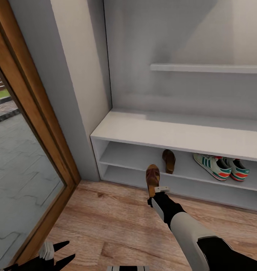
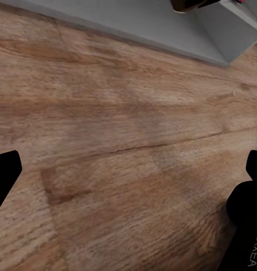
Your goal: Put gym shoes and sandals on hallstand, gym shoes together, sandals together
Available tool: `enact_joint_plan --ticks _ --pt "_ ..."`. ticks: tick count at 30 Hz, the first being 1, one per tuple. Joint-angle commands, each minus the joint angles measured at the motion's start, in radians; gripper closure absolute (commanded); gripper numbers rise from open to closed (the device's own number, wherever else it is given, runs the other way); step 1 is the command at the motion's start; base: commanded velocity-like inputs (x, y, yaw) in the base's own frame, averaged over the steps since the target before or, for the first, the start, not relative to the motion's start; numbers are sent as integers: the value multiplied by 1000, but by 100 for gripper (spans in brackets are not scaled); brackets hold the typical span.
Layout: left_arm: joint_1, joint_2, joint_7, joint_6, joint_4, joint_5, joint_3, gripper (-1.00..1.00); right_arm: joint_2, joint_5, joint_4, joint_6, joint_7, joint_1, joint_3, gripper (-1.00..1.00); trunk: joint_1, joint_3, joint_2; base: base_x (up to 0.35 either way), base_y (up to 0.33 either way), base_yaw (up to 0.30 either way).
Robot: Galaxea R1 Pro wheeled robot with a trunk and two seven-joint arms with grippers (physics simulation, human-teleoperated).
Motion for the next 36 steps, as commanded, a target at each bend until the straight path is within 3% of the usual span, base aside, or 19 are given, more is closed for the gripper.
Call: enact_joint_plan --ticks 1,9,35,36 --pt "-1 0 -3 -6 1 1 1 -100 0 3 -2 8 -3 0 5 100 0 -1 0 0 0 0" --pt "-3 -7 -3 -6 1 0 0 -100 0 2 -22 14 -3 -1 1 100 0 -1 0 0 0 0" --pt "-4 -15 -3 -6 1 0 -1 -100 0 3 -170 162 -6 -3 -4 100 0 -1 0 0 0 0" --pt "-4 -15 -3 -6 1 0 -1 -100 0 3 -264 217 -6 -3 -4 100 0 -1 0 0 0 0"
